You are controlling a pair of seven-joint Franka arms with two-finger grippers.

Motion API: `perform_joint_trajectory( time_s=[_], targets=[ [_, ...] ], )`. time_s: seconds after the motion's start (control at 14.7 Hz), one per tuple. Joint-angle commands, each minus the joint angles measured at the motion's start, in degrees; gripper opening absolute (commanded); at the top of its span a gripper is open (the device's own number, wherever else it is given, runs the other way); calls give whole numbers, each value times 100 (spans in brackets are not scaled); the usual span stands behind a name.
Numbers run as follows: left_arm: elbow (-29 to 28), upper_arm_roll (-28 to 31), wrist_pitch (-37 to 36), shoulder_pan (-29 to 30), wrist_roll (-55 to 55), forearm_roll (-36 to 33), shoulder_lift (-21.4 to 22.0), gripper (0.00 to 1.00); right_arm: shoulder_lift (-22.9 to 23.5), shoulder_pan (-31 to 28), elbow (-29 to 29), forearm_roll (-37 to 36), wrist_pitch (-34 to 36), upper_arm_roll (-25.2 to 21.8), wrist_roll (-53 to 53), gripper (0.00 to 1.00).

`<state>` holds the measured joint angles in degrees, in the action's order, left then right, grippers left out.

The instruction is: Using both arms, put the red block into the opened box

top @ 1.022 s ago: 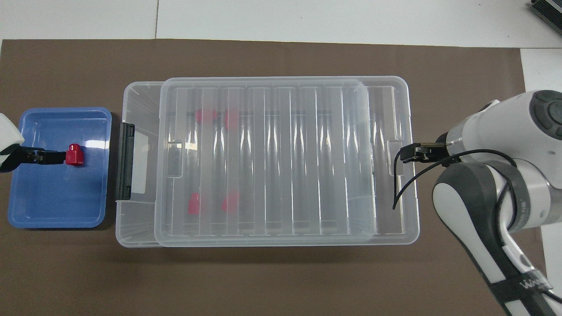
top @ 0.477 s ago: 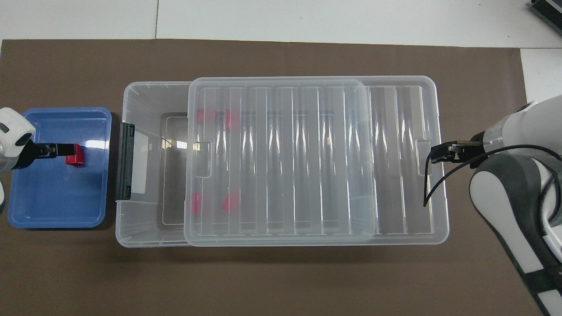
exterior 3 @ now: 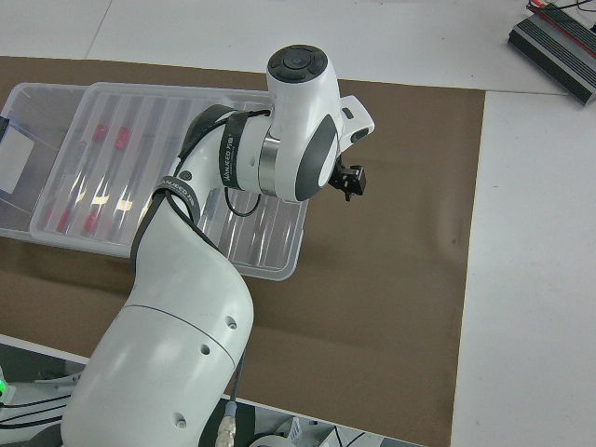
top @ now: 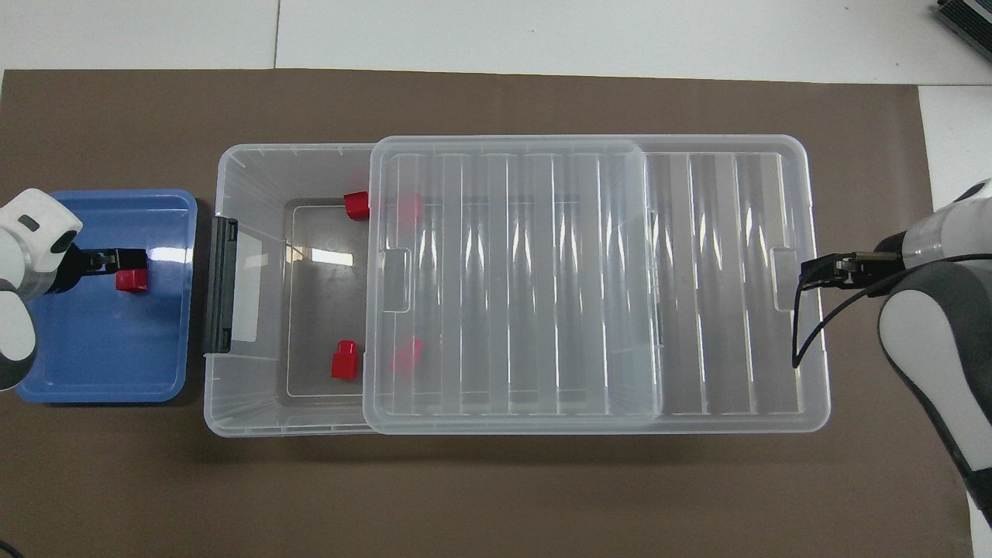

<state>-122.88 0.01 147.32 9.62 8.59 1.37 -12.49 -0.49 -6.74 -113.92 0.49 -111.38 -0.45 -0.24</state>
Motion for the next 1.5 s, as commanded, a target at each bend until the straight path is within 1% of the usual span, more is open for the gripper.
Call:
perform_joint_trajectory(
  time_s=[0.0,0.27,0.41,0.68,0.82,1.23,1.29,1.36,1.43],
  targets=[
    [62,43,280,-57,-25,-75,-192,100,-145,-143,-113,56,20,28,-178,98],
    [133,51,78,-22,563,-75,-192,100,-145,-170,-87,56,11,28,-186,98],
    [133,52,-71,22,1045,-75,-175,100,-145,-179,-87,56,11,19,-187,98],
    [106,52,-124,312,1583,-75,-157,100,-145,-275,-96,47,-24,10,-187,98],
    [80,52,-124,426,1663,-75,-149,100,-145,-302,-96,47,-33,10,-195,98],
    [71,43,-81,330,1584,-75,-175,100,-145,-390,-87,30,-68,10,-187,98],
    [62,43,-63,321,1584,-75,-183,96,-136,-390,-70,21,-68,10,-187,98],
    [62,43,-46,321,1584,-75,-192,85,-118,-390,-17,21,-59,19,-169,98],
    [62,43,-45,321,1567,-75,-192,66,-101,-329,123,21,-33,19,-134,98]
  ],
)
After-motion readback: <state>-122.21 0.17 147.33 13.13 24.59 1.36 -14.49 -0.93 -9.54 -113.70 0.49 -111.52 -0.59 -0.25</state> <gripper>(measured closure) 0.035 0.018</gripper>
